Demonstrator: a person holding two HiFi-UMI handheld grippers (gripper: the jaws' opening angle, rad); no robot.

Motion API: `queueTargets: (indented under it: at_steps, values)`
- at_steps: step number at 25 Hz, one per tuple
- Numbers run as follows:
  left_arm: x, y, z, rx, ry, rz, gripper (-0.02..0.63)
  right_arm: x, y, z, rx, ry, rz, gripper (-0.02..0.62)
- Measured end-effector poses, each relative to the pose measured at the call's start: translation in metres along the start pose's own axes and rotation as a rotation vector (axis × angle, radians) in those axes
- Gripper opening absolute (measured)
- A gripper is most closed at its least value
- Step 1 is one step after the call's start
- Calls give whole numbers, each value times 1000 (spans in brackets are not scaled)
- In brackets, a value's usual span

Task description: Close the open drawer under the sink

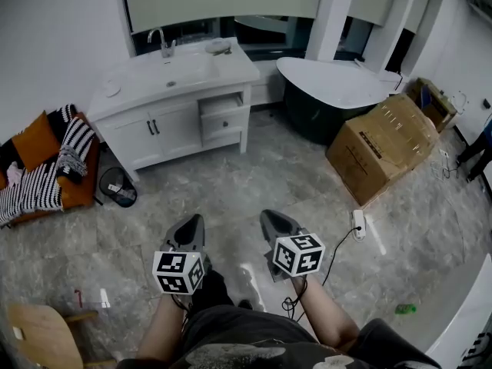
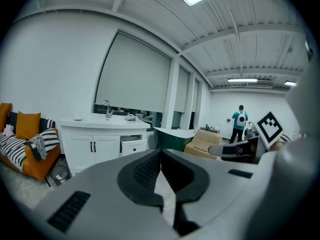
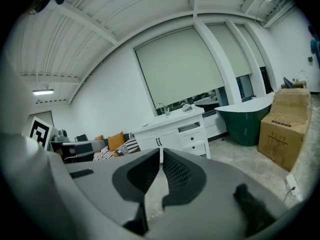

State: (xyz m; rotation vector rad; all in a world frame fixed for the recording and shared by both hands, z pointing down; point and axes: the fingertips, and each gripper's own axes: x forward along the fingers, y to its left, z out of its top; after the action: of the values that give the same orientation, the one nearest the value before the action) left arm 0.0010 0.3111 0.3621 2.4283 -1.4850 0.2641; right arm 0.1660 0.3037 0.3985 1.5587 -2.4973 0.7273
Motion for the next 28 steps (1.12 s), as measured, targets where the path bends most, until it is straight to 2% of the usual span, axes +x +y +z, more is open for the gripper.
queueTargets:
  at_steps: [9,14,22,28]
  values:
    - [58,43,7,-18,26,-27,15,63,-22,14,6,20,-31,35]
    - [101,84,18,-76,56,-30,15,112,-32,30,5,39,-49,35]
    - [153,131,38,-62,92,-78,15,182,-36,55,29,72,-69,35]
    - [175,178,51,-58,101,-77,15,225,-26,75,44,59,-92,35]
